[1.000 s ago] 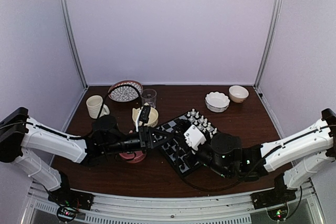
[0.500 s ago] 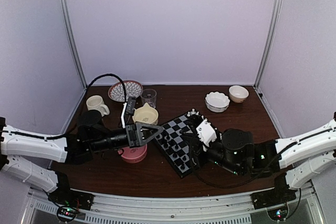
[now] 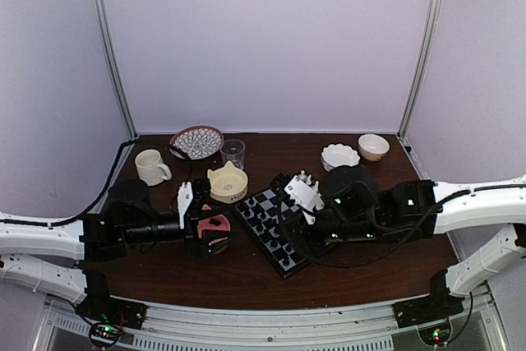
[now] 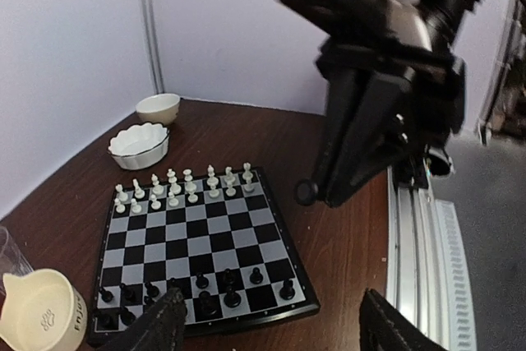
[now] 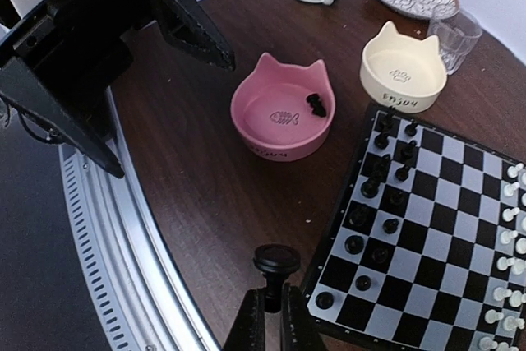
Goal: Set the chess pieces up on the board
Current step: Pass from the right arm to the left
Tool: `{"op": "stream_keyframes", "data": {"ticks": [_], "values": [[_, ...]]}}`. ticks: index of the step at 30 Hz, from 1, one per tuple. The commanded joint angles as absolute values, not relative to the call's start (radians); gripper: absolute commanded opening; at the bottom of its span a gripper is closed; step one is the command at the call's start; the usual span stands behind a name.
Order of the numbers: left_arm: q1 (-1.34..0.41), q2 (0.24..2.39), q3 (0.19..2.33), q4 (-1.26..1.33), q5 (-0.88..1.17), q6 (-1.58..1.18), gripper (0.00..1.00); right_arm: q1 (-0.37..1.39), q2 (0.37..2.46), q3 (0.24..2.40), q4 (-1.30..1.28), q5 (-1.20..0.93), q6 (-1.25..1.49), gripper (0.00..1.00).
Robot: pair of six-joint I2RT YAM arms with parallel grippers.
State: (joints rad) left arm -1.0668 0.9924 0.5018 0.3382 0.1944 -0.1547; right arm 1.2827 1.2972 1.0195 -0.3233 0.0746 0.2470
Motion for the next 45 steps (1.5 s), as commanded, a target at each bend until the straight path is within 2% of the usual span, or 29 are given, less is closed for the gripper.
{"op": "stream_keyframes", "data": {"ticks": [1, 8, 13, 33, 40, 45], "values": [[-1.065, 0.959, 0.442, 0.364, 0.363, 0.274, 0.73, 1.248, 1.365, 1.086, -0.461, -0.185, 0.281, 0.00], [-1.076, 0.976, 0.420, 0.313, 0.445, 0.548, 0.73, 1.224, 1.485, 1.157, -0.411, -0.425, 0.290, 0.00], [-1.081, 1.016, 0.434, 0.282, 0.431, 0.596, 0.73, 1.221, 1.550, 1.191, -0.372, -0.500, 0.304, 0.00], [-1.103, 1.074, 0.463, 0.231, 0.464, 0.640, 0.68, 1.219, 1.646, 1.237, -0.295, -0.565, 0.339, 0.00], [-1.107, 1.057, 0.458, 0.223, 0.473, 0.652, 0.51, 1.206, 1.652, 1.221, -0.270, -0.569, 0.355, 0.00], [-1.107, 1.051, 0.457, 0.214, 0.473, 0.652, 0.43, 1.202, 1.652, 1.218, -0.263, -0.572, 0.360, 0.00]]}}
